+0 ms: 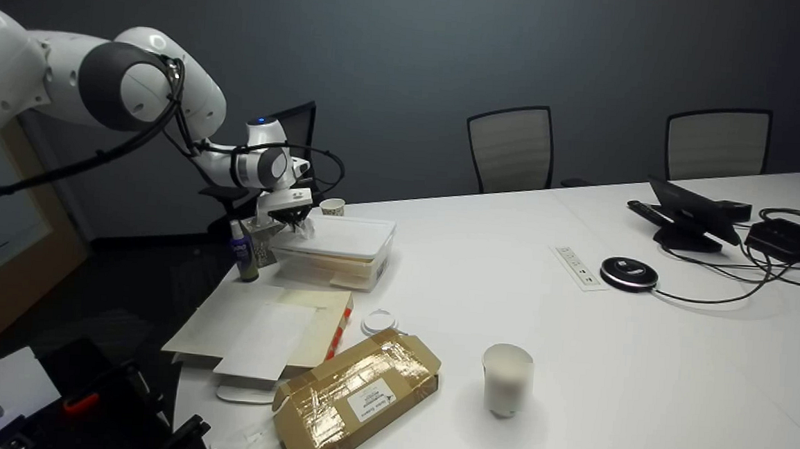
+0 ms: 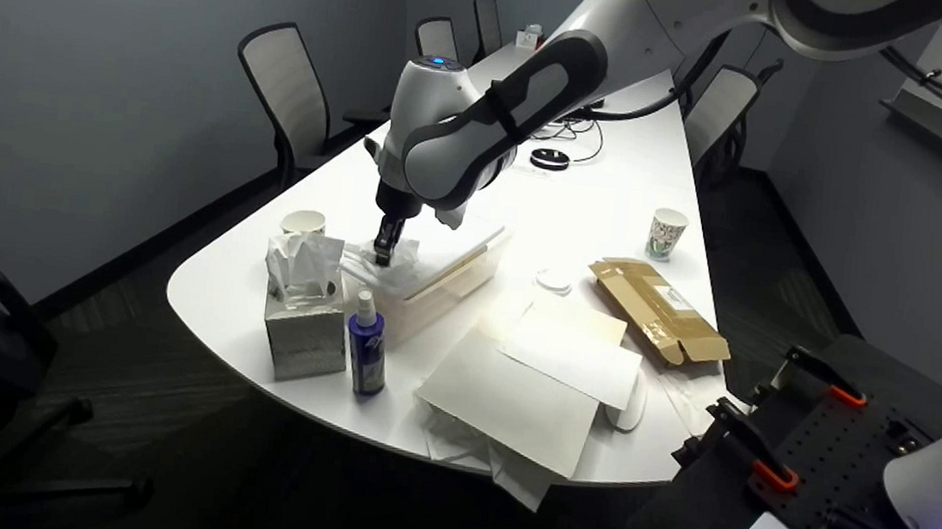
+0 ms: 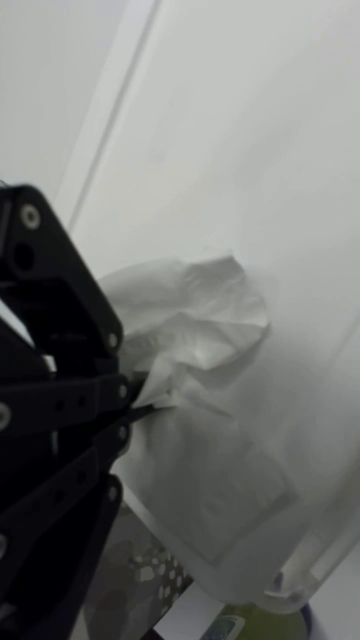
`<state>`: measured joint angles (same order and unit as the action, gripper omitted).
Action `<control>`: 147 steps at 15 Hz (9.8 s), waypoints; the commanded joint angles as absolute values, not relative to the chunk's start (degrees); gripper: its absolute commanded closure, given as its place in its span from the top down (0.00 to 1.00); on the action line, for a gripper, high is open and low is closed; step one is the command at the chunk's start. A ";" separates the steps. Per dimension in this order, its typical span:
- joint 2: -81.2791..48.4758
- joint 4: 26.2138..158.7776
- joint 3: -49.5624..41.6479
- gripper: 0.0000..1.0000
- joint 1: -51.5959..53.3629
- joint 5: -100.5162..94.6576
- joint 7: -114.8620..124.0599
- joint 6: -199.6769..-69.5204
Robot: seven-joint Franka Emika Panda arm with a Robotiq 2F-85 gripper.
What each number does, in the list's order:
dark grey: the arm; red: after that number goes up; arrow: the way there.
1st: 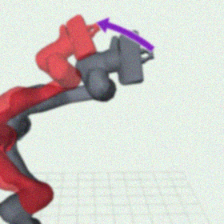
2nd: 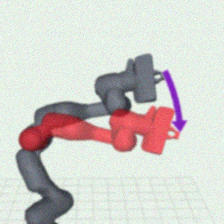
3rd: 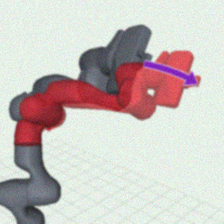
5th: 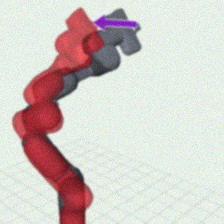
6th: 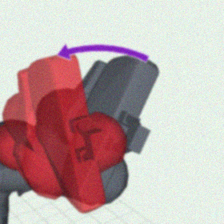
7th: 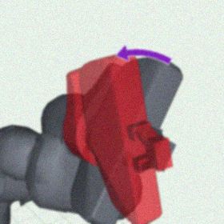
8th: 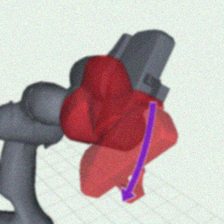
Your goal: Use the tissue to wipe the top of the container
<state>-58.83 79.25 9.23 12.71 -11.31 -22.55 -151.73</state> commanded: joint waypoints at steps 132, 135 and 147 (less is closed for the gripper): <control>-54.92 84.76 16.13 0.00 8.28 4.04 -36.82 -130.45; -55.09 85.70 16.39 0.00 8.91 2.33 -36.47 -134.97; -50.74 90.91 20.06 0.95 4.48 2.69 -38.67 -135.99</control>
<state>-55.14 87.05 18.17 7.06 2.52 -36.94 -136.90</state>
